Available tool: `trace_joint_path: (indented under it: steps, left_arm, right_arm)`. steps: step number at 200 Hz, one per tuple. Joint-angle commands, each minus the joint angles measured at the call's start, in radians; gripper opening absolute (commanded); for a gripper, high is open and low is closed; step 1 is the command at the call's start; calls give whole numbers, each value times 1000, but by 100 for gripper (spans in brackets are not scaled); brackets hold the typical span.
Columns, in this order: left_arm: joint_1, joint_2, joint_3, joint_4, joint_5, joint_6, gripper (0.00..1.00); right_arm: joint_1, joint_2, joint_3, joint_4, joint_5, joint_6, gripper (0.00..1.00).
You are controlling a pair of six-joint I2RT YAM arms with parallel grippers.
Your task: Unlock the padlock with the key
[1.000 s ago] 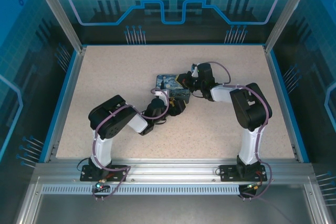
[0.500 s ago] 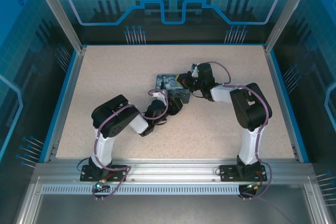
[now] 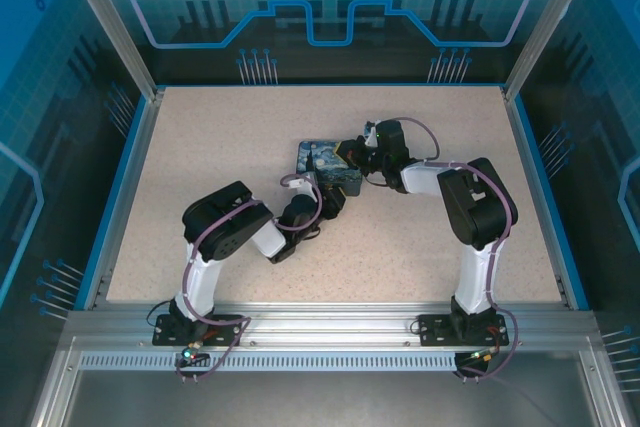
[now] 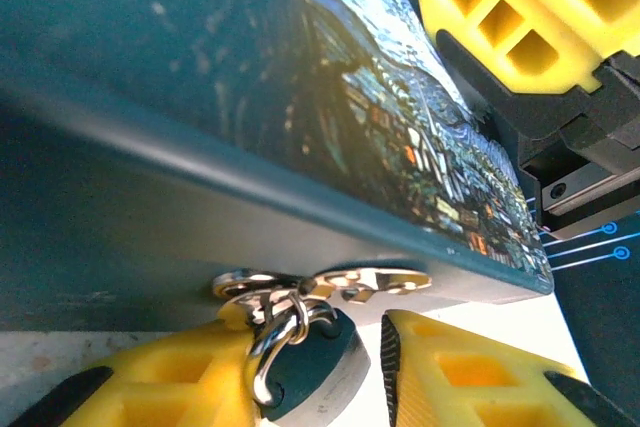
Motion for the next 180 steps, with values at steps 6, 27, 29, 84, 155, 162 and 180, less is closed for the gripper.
trace_joint_path:
  steps: [6, 27, 29, 84, 155, 162, 180]
  left_arm:
    - [-10, 43, -2, -137, -97, -28, 33]
    - [-12, 47, -2, -142, -116, -33, 30]
    - [-12, 48, -2, -143, -117, -32, 29]
    - [-12, 65, 11, -135, -121, -35, 25]
    - [-11, 68, -2, -113, -114, -33, 12]
    - [-12, 62, -7, -108, -110, -34, 9]
    - [-11, 35, -26, -102, -97, -41, 0]
  right_arm:
    - [8, 44, -29, -102, -5, 3, 0]
    - [7, 44, -30, -103, -5, 4, 0]
    - [7, 44, -30, -103, -6, 4, 0]
    - [7, 48, -33, -102, -4, 4, 0]
    - [6, 49, -33, -92, -9, 9, 0]
    - [5, 47, -29, -92, -12, 9, 0]
    - [-4, 30, -19, -92, -21, 9, 0]
